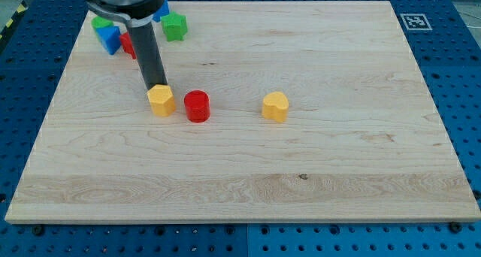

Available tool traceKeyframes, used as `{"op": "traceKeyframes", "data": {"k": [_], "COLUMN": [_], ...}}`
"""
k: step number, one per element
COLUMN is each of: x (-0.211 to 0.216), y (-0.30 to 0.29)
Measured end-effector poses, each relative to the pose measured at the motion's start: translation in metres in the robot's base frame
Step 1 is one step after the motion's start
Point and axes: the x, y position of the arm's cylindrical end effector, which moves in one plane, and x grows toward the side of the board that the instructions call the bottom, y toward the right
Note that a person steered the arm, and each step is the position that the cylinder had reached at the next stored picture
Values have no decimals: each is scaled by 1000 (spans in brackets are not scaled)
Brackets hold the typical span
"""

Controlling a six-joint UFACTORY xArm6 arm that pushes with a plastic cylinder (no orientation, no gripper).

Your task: Move the yellow heart to the right of the red circle

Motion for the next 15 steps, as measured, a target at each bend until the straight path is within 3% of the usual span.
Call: {"op": "traceKeyframes", "data": {"k": [1, 2, 3, 4, 5, 6, 7, 10, 12, 14, 15], "x": [9, -17, -45, -41, -19, 18, 38, 40, 57, 59, 77], "y": [0, 2, 50, 136, 213, 237, 237, 189, 200, 144, 144]}}
